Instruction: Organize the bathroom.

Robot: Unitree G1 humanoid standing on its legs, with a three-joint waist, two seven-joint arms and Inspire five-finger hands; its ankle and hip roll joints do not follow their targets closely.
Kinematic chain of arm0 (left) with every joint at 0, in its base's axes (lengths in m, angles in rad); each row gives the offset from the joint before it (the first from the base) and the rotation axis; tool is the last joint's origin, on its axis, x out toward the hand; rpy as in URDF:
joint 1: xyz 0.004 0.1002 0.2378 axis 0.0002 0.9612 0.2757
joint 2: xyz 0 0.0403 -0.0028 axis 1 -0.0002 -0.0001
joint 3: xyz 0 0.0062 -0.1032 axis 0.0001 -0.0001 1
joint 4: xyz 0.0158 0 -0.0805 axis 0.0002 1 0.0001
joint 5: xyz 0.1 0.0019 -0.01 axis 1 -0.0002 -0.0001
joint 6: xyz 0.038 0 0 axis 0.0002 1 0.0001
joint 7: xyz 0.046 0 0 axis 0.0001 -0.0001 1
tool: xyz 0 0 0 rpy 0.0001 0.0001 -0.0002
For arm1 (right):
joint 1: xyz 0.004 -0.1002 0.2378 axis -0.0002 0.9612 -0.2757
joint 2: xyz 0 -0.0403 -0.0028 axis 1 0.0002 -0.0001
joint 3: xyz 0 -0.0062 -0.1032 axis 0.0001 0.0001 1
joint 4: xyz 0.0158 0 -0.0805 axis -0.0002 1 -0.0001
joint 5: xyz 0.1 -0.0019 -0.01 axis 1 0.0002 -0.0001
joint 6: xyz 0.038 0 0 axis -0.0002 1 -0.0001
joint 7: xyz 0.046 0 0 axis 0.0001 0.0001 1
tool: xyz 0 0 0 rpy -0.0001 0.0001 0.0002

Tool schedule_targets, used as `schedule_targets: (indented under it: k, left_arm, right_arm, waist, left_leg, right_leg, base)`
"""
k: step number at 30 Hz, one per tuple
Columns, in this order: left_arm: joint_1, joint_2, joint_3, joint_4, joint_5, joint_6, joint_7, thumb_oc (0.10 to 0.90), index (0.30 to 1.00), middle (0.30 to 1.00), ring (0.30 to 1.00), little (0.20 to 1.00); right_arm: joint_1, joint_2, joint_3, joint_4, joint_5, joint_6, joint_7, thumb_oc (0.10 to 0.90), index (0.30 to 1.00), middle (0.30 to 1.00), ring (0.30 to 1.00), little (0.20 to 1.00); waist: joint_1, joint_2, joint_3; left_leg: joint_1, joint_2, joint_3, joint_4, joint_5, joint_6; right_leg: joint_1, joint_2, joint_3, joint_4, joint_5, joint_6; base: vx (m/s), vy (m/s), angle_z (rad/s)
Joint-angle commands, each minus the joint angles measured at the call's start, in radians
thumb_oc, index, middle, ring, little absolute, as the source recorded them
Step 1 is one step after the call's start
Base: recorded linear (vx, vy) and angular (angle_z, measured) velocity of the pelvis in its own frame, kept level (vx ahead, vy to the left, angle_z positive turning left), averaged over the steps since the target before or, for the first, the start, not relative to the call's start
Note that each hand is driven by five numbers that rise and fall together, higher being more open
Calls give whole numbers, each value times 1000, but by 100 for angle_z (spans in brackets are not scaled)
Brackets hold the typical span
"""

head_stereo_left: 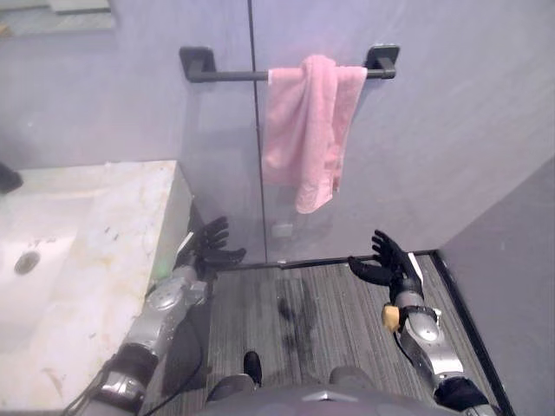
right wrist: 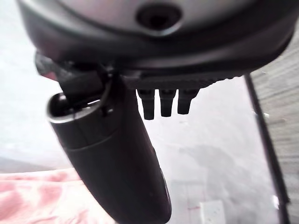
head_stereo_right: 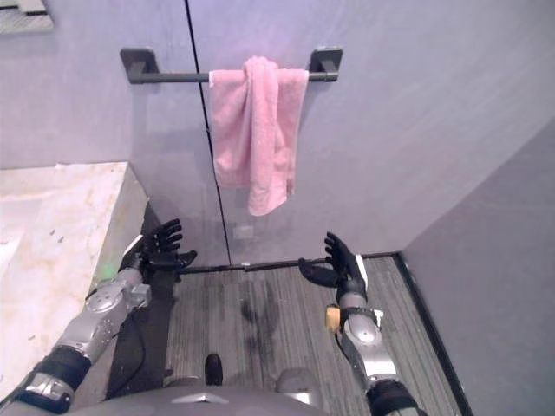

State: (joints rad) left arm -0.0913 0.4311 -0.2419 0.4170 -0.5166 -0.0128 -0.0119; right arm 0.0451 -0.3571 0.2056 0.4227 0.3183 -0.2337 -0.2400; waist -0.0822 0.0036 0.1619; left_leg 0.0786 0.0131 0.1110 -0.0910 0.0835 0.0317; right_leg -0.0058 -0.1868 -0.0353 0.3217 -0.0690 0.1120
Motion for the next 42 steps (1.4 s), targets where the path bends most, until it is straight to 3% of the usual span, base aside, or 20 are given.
schedule_targets:
  k: [1,3,5,10,16,30,36,42]
  left_arm:
    - [-21,17,29,-103,-50,-77,33,800,900,900,900,900]
    - [0,17,55,-139,-41,-127,64,800,900,900,900,900]
    - [12,7,79,-191,-4,-137,76,800,900,900,900,900]
    - [7,-9,60,-196,60,-193,139,800,900,900,900,900]
    - [21,-14,71,-232,42,-203,146,800,900,900,900,900]
    - [-68,4,80,-238,93,-276,201,800,900,900,900,900]
    - [-104,0,72,-230,102,-285,179,800,900,900,900,900]
    - [-93,-2,67,-214,90,-289,154,800,900,900,900,900]
  right_arm:
    - [-69,-73,-39,-98,-85,-142,-56,800,900,900,900,900]
    - [-95,-95,-26,-168,-128,-139,-52,800,900,900,900,900]
    - [-102,-116,-40,-217,-126,-154,-67,800,900,900,900,900]
    - [-134,-123,-16,-214,-139,-164,-87,800,900,900,900,900]
    - [-170,-141,-20,-251,-127,-163,-77,800,900,900,900,900]
    - [-440,-155,21,-220,-55,-53,-70,800,900,900,900,900]
    - [-538,-152,68,-165,-14,6,-9,800,900,900,900,900]
    - [-576,-161,78,-125,34,17,14,800,900,900,900,900]
  waist:
    - [35,5,-50]
    - [49,-14,-51]
    - [49,-25,-63]
    - [70,-38,-103]
    - [86,-43,-126]
    - [117,-43,-141]
    - [131,-36,-138]
    - [134,-37,-137]
  left_leg:
    - [-11,19,-51,4,-49,-19]
    - [1,22,-5,4,-75,-25]
    - [3,36,-9,4,-82,-20]
    - [-10,66,-16,4,-68,-45]
    - [-6,89,-27,4,-66,-66]
    - [-12,142,-57,4,-30,-114]
    - [-7,163,-36,7,7,-135]
    - [-6,164,-17,12,24,-140]
  right_leg:
    - [-19,25,-78,-246,165,6]
    - [-50,12,-112,-348,246,29]
    - [-41,38,-79,-382,222,28]
    - [11,57,-121,-409,177,7]
    - [38,70,-136,-409,144,-11]
    - [71,118,-143,-409,97,-63]
    - [96,126,-177,-409,80,-82]
    - [111,126,-198,-409,72,-91]
  base:
    - [48,-115,-22]
    - [58,-135,-63]
    - [88,-170,-51]
    - [89,-132,25]
    - [94,-107,5]
    - [75,-131,2]
    - [70,-72,4]
    - [77,-24,13]
